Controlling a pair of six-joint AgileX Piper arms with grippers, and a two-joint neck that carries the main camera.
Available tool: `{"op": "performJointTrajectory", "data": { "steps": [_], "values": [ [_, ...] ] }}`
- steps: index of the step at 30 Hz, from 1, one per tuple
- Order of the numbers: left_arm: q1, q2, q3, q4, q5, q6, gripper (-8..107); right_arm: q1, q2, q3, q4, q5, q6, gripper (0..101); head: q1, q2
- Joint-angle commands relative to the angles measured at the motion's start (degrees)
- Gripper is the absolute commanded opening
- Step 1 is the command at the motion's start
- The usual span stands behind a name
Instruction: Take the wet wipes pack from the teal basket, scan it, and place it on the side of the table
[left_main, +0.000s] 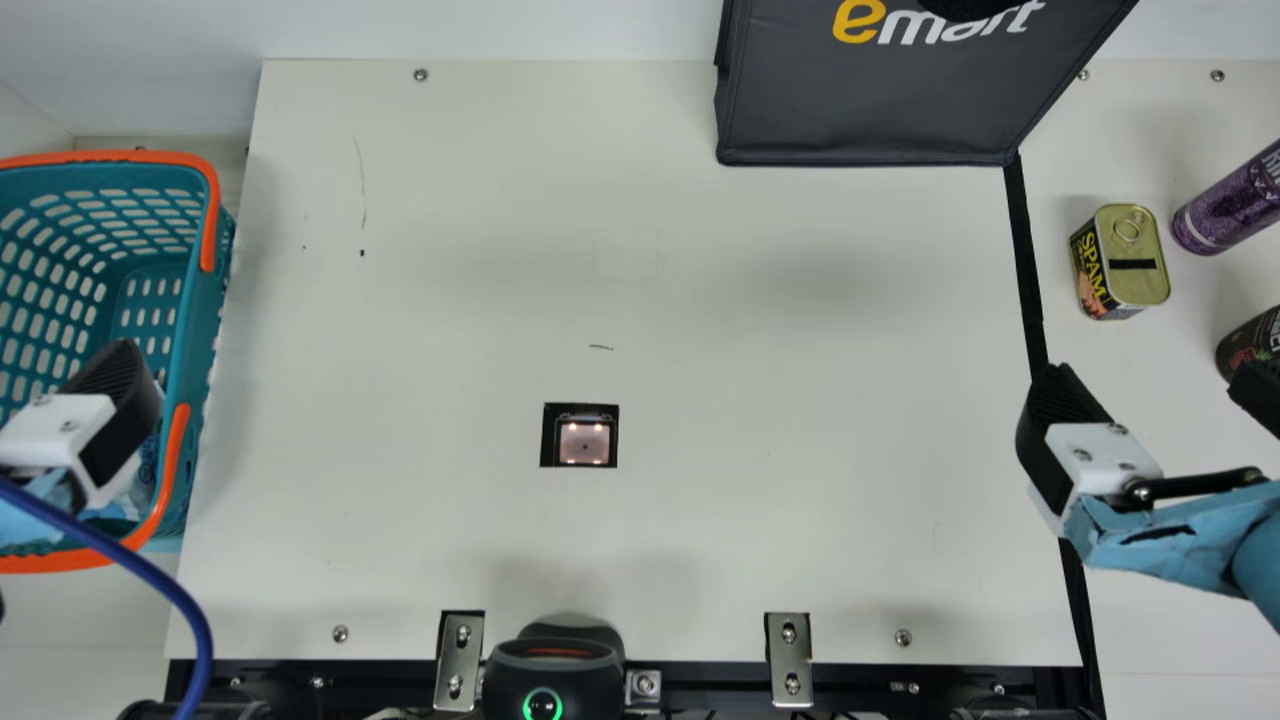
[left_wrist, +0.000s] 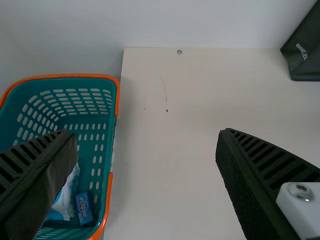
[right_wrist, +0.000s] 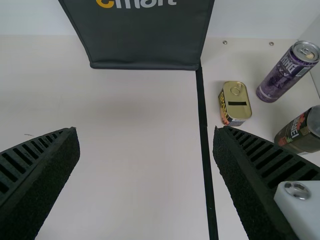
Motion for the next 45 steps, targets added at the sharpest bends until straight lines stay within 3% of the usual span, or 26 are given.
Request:
{"op": "performJointTrajectory", "data": {
  "steps": [1,15,33,45],
  "values": [
    [0.00,0.00,0.00,0.00,0.00,0.00,90,0.00,0.00,0.00,0.00,0.00,0.00,95,-1.66,1.43],
    [0.00,0.00,0.00,0.00,0.00,0.00,90,0.00,0.00,0.00,0.00,0.00,0.00,95,-1.66,20.09],
    [1.03,0.56,0.02,0.50,-0.27,-1.02,90,0.00,0.00,0.00,0.00,0.00,0.00,95,-1.66,20.09],
    [12.12,4.95,0.03,4.56,-2.00,-10.20,90,0.00,0.00,0.00,0.00,0.06,0.00,95,-1.66,20.09]
  ]
}}
